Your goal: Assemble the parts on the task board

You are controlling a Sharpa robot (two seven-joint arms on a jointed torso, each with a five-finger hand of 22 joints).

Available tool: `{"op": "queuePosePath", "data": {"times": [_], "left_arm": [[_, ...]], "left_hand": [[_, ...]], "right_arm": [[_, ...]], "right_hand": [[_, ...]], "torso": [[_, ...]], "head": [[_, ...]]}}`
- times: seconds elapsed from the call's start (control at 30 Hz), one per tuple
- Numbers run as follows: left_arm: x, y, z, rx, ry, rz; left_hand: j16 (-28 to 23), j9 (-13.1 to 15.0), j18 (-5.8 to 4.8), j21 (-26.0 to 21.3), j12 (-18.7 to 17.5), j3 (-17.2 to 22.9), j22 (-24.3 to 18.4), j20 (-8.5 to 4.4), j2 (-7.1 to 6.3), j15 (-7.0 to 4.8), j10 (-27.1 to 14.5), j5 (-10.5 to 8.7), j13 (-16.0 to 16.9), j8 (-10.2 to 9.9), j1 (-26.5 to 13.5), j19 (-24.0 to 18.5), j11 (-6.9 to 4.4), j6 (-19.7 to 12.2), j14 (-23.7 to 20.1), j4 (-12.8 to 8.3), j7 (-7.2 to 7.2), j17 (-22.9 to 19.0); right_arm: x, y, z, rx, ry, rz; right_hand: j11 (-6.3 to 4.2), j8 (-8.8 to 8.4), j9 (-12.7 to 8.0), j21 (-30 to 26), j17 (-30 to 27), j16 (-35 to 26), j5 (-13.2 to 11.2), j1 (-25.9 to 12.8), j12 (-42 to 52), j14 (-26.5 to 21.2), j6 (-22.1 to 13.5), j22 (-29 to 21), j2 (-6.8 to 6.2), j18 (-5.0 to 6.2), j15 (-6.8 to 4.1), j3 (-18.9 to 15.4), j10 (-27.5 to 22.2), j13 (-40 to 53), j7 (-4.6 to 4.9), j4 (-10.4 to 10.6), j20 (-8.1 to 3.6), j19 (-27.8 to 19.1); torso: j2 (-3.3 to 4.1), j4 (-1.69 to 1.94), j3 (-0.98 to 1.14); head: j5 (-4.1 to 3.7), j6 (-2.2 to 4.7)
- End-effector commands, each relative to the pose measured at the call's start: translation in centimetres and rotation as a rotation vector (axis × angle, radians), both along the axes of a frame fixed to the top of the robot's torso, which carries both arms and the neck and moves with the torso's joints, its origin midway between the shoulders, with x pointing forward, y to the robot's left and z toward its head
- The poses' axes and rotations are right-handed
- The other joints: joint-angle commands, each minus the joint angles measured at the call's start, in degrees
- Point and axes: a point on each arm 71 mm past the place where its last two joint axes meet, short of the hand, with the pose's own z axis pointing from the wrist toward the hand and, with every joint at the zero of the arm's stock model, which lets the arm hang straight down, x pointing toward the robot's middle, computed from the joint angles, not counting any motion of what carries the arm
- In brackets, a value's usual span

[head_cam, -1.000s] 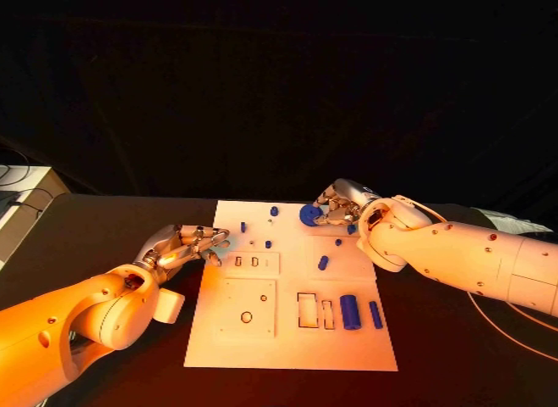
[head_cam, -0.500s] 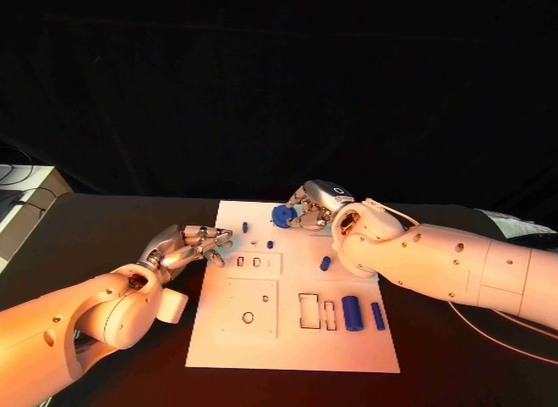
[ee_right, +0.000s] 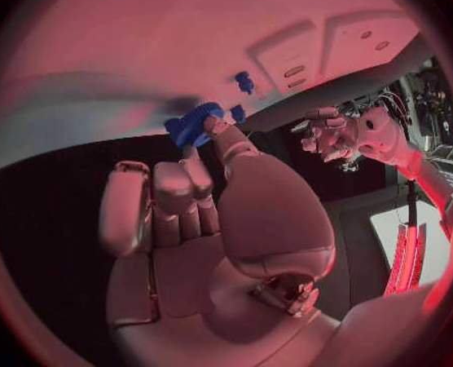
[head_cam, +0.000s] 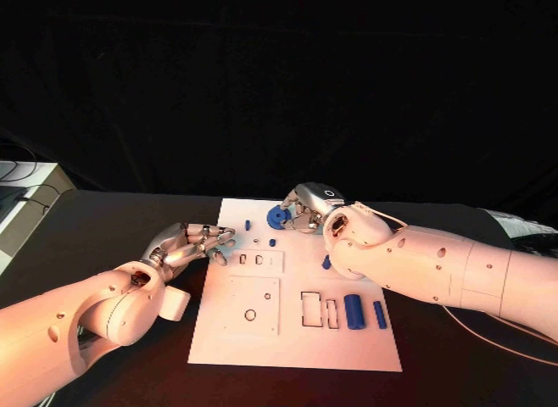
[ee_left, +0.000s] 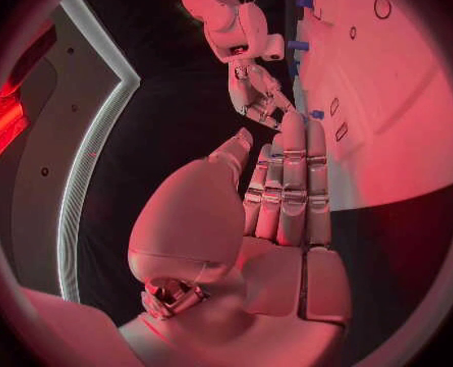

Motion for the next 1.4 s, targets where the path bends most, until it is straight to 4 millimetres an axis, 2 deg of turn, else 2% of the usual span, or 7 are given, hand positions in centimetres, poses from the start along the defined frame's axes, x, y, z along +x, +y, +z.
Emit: {"op": "queuePosePath", "data": {"times": [0.03, 0.3, 0.63, 0.9, 1.03, 1.2, 1.4], "left_arm": [[-0.1, -0.3, 0.1, -0.002, -0.003, -0.026], [-0.2, -0.4, 0.1, -0.004, -0.006, -0.028], [-0.2, -0.4, 0.2, -0.004, -0.008, -0.028], [-0.2, -0.5, 0.2, -0.004, -0.009, -0.03], [-0.2, -0.5, 0.2, -0.003, -0.009, -0.029], [-0.2, -0.4, 0.2, -0.002, -0.009, -0.028], [-0.2, -0.4, 0.2, -0.002, -0.009, -0.028]], "left_hand": [[0.25, 0.03, 0.81, 0.39, -0.07, 0.3, -0.08, 0.02, -0.32, 0.15, -0.45, -0.29, -0.05, -0.17, -0.32, -0.36, 0.14, -0.26, -0.06, -0.07, -0.04, -0.07], [0.26, 0.04, 0.79, 0.41, -0.05, 0.34, -0.16, 0.01, -0.3, 0.16, -0.52, -0.27, -0.04, -0.15, -0.25, -0.4, 0.15, -0.3, -0.11, -0.16, -0.05, -0.08], [0.26, 0.04, 0.79, 0.41, -0.05, 0.34, -0.16, 0.01, -0.3, 0.16, -0.52, -0.27, -0.04, -0.15, -0.25, -0.4, 0.15, -0.3, -0.11, -0.16, -0.05, -0.08], [0.26, 0.04, 0.79, 0.41, -0.05, 0.34, -0.16, 0.01, -0.3, 0.16, -0.52, -0.27, -0.04, -0.15, -0.25, -0.4, 0.15, -0.3, -0.11, -0.16, -0.05, -0.08], [0.26, 0.04, 0.79, 0.41, -0.05, 0.34, -0.16, 0.01, -0.3, 0.16, -0.52, -0.27, -0.04, -0.15, -0.25, -0.4, 0.15, -0.3, -0.11, -0.16, -0.05, -0.08], [0.26, 0.04, 0.79, 0.41, -0.05, 0.34, -0.16, 0.01, -0.3, 0.16, -0.52, -0.27, -0.04, -0.15, -0.25, -0.4, 0.15, -0.3, -0.11, -0.16, -0.05, -0.08], [0.26, 0.04, 0.79, 0.41, -0.05, 0.34, -0.16, 0.01, -0.3, 0.16, -0.52, -0.27, -0.04, -0.15, -0.25, -0.4, 0.15, -0.3, -0.11, -0.16, -0.05, -0.08]], "right_arm": [[0.1, 0.1, -0.1, -0.023, -0.014, -0.002], [0.2, 0.3, -0.4, -0.032, -0.004, -0.003], [0.3, 0.8, -0.5, -0.029, -0.006, 0.005], [0.2, 1.4, -0.6, -0.027, -0.002, 0.009], [0.3, 1.4, -0.7, -0.029, 0.0, 0.007], [0.4, 1.2, -0.8, -0.028, -0.002, 0.0], [0.5, 1.0, -0.8, -0.026, -0.003, -0.007]], "right_hand": [[-0.03, 0.3, 0.52, 0.36, -0.03, -0.47, -0.36, 0.35, -0.5, -0.02, 0.73, 10.17, -0.21, -0.1, -0.22, -0.04, 0.25, 0.02, 0.88, 0.17, -0.52, 4.39], [-0.02, 0.29, 0.52, 0.36, -0.05, -0.5, -0.46, 0.35, -0.54, -0.03, 0.73, 10.17, -0.28, -0.11, -0.23, -0.1, 0.24, 0.03, 0.89, 0.2, -0.52, 4.38], [0.07, 0.26, 0.5, 0.34, -0.09, -0.62, -0.87, 0.38, -0.8, -0.06, 0.41, 10.17, -0.47, -0.11, -0.18, -0.26, 0.07, -0.04, 1.01, 0.32, -0.49, 4.35], [0.19, 0.24, 0.49, 0.45, -0.07, -0.71, -3.29, 0.25, -1.3, -0.05, 0.03, 10.21, -0.69, -0.14, -0.08, -0.65, -0.24, -0.31, 1.14, 0.79, -0.41, 4.34], [0.29, 0.28, 0.5, 0.55, -0.08, -0.82, -3.76, 0.46, -1.83, -0.06, -0.45, 10.24, -1.11, -0.13, 0.04, -0.89, -0.58, -0.72, 1.34, 1.33, -0.28, 4.32], [0.51, 0.18, 0.47, 0.6, 0.01, -0.82, -4.09, 0.4, -2.72, -0.06, -1.51, 10.25, -1.73, -0.12, 0.24, -1.17, -1.24, -1.32, 1.69, 1.7, -0.15, 4.31], [0.98, 0.18, 0.49, 0.74, 0.22, -0.87, -5.41, 0.59, -4.55, -0.17, -4.03, 10.29, -3.25, -0.02, 0.75, -1.88, -2.64, -3.05, 2.42, 3.14, 0.33, 4.26]], "torso": [[0.01, -0.13, 0.07], [0.03, -0.13, 0.15], [0.05, -0.13, 0.14], [0.06, -0.08, 0.07], [0.03, -0.12, 0.15], [0.05, -0.22, 0.14], [0.05, -0.19, 0.18]], "head": [[0.33, -0.03], [0.27, -0.12], [0.34, -0.19], [0.28, -0.27], [0.31, -0.35], [0.4, -0.35], [0.44, -0.36]]}}
